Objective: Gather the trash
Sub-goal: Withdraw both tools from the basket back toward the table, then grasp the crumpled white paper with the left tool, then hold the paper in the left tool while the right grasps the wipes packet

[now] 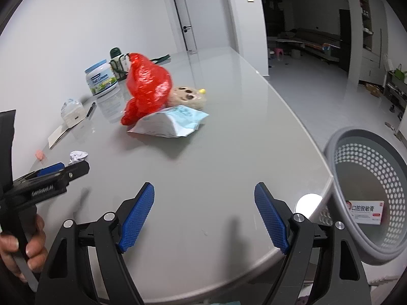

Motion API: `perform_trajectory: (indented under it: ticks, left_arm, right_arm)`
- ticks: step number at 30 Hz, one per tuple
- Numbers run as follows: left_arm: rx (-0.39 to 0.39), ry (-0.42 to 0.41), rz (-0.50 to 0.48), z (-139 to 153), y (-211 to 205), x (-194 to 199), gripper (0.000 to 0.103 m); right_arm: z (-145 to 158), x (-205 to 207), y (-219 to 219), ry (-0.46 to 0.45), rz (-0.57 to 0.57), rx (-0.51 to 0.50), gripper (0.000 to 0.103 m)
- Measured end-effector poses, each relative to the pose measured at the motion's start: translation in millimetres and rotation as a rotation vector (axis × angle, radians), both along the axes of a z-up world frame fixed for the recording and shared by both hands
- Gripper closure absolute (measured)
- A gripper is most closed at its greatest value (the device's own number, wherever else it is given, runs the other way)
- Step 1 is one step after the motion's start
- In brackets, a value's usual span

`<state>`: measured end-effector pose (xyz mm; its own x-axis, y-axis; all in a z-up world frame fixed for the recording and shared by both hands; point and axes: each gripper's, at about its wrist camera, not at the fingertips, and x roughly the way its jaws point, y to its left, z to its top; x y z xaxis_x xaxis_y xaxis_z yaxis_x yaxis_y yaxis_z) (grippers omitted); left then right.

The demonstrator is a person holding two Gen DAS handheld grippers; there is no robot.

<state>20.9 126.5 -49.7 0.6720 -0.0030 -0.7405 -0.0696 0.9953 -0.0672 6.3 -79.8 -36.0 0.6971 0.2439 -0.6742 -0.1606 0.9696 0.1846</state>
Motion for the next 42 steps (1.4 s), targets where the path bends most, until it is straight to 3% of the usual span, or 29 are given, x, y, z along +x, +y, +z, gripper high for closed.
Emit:
perform_trajectory:
  ticks: [4,8,15,17,24,34,42]
  left_arm:
    - [0.01,0.024,0.081,-6,33,7,0.015]
    - [-0.054,0.07,0.135,-13,63,19,0.015]
    - [0.014,0.109,0.133,-17,62,38,0.017]
    - [0.021,0.117,0.123,-18,59,42,0.025]
    - [0.016,0.084,0.094,-14,53,37,0.072]
    - [0.004,-0.004,0.032,7,37,48,0.072]
    - [0.069,-0.065,0.042,11,32,52,0.072]
  right_arm:
    - [-2,1,11,0.004,0.023,-0.006,0.025]
    - [-6,2,19,0.026,0.033,-0.022,0.025]
    - [-7,6,23,0.034,0.03,-0.029,0.025]
    - [-7,8,23,0.034,0.027,-0.027,0.025]
    - [-2,16,18,0.018,0.017,-0.004,0.025]
    - [7,57,27,-0.017,0.072,-0.034,0.025]
    - [9,94,35,-0.026,0.142,-0.064,0.022]
